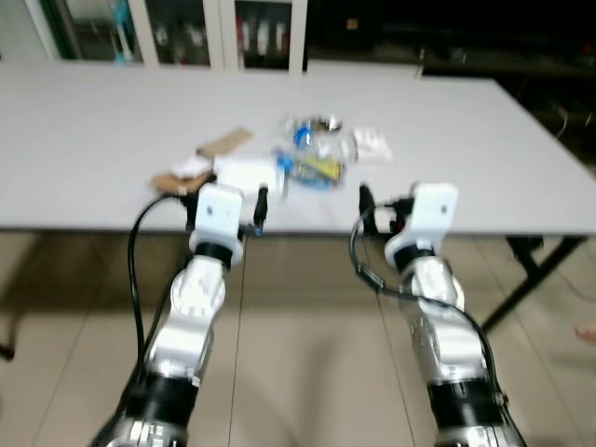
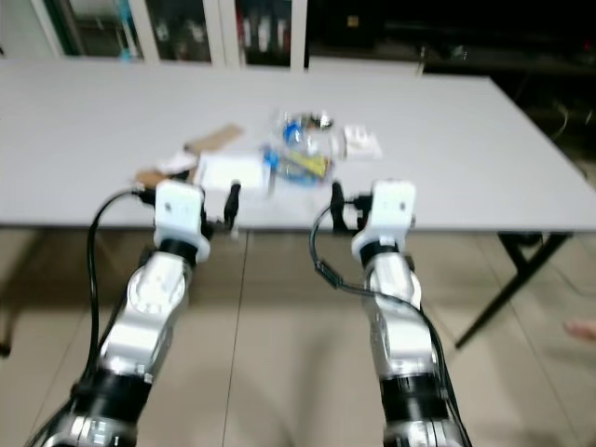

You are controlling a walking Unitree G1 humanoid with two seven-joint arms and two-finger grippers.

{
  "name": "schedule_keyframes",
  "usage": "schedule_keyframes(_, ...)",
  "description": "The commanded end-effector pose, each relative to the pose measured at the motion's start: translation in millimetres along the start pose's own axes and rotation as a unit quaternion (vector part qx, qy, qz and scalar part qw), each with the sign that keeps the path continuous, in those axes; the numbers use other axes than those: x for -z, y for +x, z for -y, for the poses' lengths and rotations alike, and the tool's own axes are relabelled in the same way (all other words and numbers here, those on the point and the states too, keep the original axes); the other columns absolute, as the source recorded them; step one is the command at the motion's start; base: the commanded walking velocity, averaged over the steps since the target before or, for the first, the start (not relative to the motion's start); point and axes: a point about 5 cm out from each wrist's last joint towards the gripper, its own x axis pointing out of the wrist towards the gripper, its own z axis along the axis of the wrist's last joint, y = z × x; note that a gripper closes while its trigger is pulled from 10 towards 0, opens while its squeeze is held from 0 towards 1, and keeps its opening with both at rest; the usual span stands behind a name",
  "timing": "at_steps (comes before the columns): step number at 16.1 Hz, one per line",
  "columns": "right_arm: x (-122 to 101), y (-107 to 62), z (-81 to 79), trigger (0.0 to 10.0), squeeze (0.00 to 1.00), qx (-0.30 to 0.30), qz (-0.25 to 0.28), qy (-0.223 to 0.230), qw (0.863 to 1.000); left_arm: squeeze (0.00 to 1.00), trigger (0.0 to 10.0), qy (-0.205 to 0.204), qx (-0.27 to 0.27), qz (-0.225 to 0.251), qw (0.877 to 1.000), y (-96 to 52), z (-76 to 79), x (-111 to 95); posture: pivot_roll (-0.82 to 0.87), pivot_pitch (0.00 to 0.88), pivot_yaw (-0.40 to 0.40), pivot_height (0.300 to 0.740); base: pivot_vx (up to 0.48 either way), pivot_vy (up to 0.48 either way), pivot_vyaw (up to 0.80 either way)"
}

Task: Picking trash to rubbish bin

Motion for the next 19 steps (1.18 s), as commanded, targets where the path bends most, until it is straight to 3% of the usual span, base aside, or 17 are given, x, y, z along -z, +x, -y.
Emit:
schedule_keyframes(1, -4.3, 2.2, -9.5, 10.0, 0.0, -0.015, 0.007, 0.006, 1.0, 0.0, 10.0, 0.006, -0.008, -0.001, 1.0, 0.5, -8.0, -0.4, 0.0, 0.042, -0.038, 0.74, 0.48, 0.0, 0.0)
schedule_keyframes(16, -3.5, 2.2, -8.9, 10.0, 0.0, -0.019, 0.004, 0.004, 1.0, 0.0, 10.0, 0.006, -0.012, 0.009, 1.0, 1.7, -8.1, -5.6, 0.0, 0.045, -0.04, 0.74, 0.48, 0.0, 0.0)
schedule_keyframes(19, -3.4, 2.3, -8.7, 10.0, 0.0, -0.018, 0.004, 0.004, 1.0, 0.0, 10.0, 0.003, -0.014, 0.018, 1.0, 1.9, -8.7, -7.2, 0.0, 0.045, -0.04, 0.74, 0.081, 0.0, 0.0)
